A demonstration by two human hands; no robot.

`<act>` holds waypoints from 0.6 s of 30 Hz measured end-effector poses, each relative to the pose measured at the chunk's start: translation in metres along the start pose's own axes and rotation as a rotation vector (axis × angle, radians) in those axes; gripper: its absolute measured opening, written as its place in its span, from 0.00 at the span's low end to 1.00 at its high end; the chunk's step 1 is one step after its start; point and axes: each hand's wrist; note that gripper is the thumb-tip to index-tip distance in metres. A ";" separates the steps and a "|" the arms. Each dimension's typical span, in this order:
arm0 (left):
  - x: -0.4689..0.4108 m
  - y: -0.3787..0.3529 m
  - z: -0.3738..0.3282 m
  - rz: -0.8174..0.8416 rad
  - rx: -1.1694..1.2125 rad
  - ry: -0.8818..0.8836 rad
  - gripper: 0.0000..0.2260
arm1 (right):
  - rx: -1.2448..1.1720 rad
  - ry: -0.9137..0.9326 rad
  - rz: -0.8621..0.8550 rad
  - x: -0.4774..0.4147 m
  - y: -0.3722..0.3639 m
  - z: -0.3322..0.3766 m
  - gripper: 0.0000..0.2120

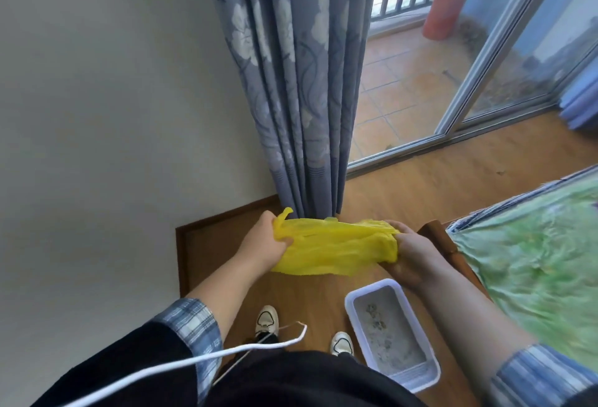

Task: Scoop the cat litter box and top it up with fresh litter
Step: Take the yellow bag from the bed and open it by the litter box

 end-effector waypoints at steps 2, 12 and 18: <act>-0.012 0.002 0.002 -0.026 0.031 -0.009 0.07 | -0.102 -0.005 0.058 -0.002 -0.002 0.001 0.16; -0.110 0.042 0.002 0.192 0.823 0.182 0.20 | 0.989 0.001 -0.084 -0.007 -0.038 -0.025 0.16; -0.109 0.066 -0.026 0.500 0.861 0.058 0.10 | 0.951 0.181 -0.562 -0.027 -0.058 -0.049 0.06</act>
Point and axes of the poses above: each hand's wrist, its own x-axis away from the middle knuckle, its own y-axis out of the back of the hand, z = x × y, and after that the axes turned 11 degrees about z, right-handed
